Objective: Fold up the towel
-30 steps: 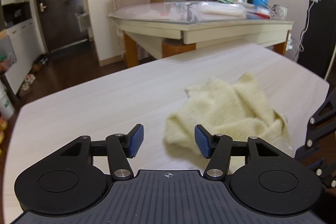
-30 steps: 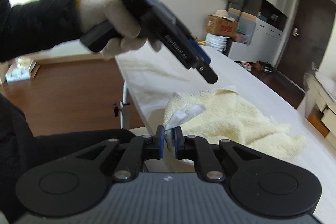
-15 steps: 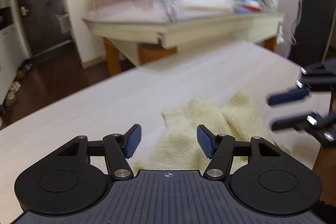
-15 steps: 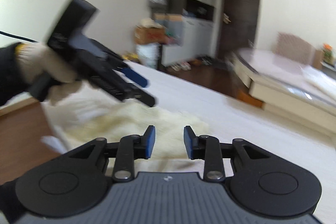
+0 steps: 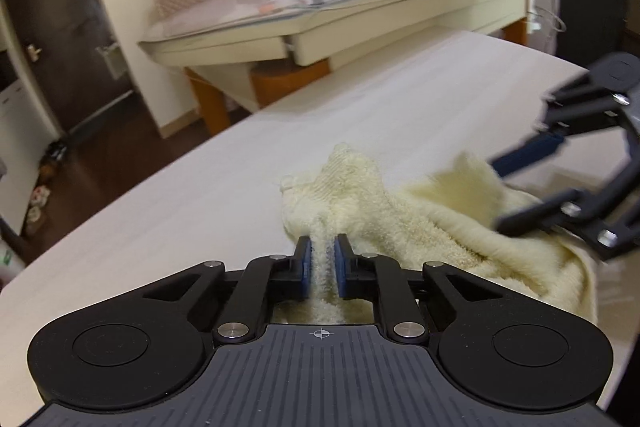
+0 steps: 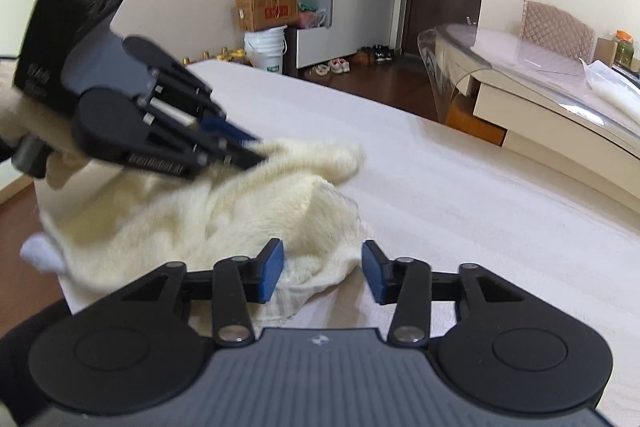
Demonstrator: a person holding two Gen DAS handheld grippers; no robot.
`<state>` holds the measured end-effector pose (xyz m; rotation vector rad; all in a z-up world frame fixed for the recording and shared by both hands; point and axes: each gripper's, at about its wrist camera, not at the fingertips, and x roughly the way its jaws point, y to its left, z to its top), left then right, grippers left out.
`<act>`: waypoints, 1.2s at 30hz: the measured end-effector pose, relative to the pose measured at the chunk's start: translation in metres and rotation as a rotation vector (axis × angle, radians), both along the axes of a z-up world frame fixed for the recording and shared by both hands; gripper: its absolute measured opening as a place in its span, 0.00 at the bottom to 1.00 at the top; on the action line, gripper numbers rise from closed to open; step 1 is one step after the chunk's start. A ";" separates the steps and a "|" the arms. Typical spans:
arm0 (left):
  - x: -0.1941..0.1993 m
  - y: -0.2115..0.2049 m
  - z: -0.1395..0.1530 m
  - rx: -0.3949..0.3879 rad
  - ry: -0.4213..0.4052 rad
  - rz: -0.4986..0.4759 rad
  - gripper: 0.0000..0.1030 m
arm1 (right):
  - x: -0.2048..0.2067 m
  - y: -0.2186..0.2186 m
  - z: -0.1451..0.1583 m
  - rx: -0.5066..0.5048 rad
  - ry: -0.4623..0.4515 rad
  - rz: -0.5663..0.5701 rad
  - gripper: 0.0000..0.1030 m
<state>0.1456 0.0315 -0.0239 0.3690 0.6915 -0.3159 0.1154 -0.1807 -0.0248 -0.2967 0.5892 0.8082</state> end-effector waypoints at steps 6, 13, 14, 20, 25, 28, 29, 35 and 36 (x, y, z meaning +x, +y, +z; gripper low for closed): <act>0.026 0.003 -0.001 0.027 -0.043 0.084 0.13 | -0.019 -0.013 0.003 -0.055 -0.025 -0.056 0.35; 0.031 0.002 -0.001 0.026 -0.045 0.093 0.13 | -0.045 -0.031 0.008 -0.122 -0.036 -0.134 0.35; 0.029 0.004 0.000 0.026 -0.044 0.092 0.13 | -0.050 -0.032 0.011 -0.127 -0.049 -0.149 0.35; 0.001 0.015 0.010 0.029 -0.045 0.091 0.17 | -0.031 -0.027 0.026 -0.063 -0.094 -0.133 0.36; -0.039 0.021 0.013 0.026 -0.028 0.075 0.24 | -0.003 0.003 0.028 -0.055 -0.111 -0.043 0.38; -0.053 0.020 0.008 0.075 -0.024 0.078 0.24 | 0.012 0.023 0.021 -0.096 -0.114 0.005 0.38; -0.058 0.021 0.006 0.089 -0.024 0.084 0.24 | 0.014 0.029 0.016 -0.128 -0.111 0.020 0.37; -0.060 0.031 0.006 0.053 -0.020 0.124 0.28 | 0.002 0.021 0.010 -0.214 -0.114 -0.002 0.36; -0.055 0.031 0.007 0.047 -0.019 0.122 0.28 | -0.001 0.018 0.010 -0.226 -0.117 -0.014 0.36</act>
